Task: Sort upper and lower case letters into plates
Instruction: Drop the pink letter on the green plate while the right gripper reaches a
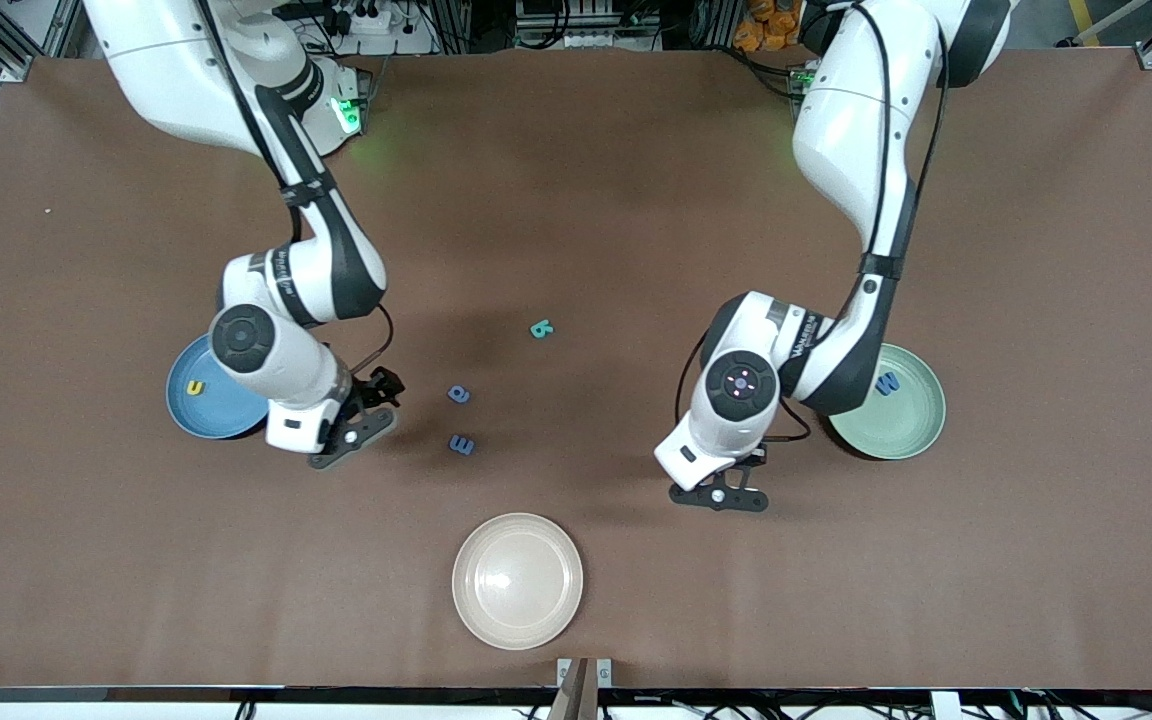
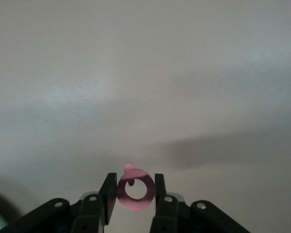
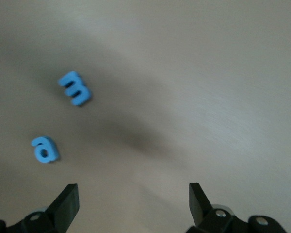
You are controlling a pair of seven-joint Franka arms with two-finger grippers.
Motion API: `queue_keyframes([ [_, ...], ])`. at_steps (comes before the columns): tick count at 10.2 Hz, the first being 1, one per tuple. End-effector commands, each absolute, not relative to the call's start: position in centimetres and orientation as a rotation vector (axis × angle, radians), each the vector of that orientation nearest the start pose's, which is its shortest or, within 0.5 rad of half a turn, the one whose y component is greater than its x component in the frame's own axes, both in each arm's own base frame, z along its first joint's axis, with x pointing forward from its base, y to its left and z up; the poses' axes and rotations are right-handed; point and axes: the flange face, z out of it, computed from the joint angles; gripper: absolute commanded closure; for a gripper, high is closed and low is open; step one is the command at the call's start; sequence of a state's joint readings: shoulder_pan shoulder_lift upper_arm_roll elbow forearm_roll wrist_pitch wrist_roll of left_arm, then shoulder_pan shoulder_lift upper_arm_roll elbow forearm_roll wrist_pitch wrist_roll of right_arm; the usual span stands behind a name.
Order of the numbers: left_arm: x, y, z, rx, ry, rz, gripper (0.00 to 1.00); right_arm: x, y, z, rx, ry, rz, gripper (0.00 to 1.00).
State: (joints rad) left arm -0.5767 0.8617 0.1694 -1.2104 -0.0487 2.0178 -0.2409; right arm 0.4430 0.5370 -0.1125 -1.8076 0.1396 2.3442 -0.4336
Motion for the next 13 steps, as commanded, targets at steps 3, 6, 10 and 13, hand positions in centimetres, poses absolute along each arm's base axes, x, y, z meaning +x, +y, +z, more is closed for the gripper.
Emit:
queue_keyframes([
  [3,65.8,-25.2,27.7,-2.888,0.608,0.254,0.78,59.3,30.2,21.4,-2.788,-1.384,-0.004,0.0],
  [6,63.2,-18.2,28.4,-2.849,0.676,0.246,0.78,57.8,31.3,18.5,-2.789,-1.421,-0.037,0.0],
  [10,59.6,-9.2,25.5,-2.914,0.7,0.188,0.69,56.7,30.3,16.7,-2.799,-1.423,-0.056,0.0],
  [13,58.0,-8.3,23.7,-2.922,0.686,0.258,0.64,56.1,30.2,16.4,-2.798,-1.426,-0.04,0.0],
])
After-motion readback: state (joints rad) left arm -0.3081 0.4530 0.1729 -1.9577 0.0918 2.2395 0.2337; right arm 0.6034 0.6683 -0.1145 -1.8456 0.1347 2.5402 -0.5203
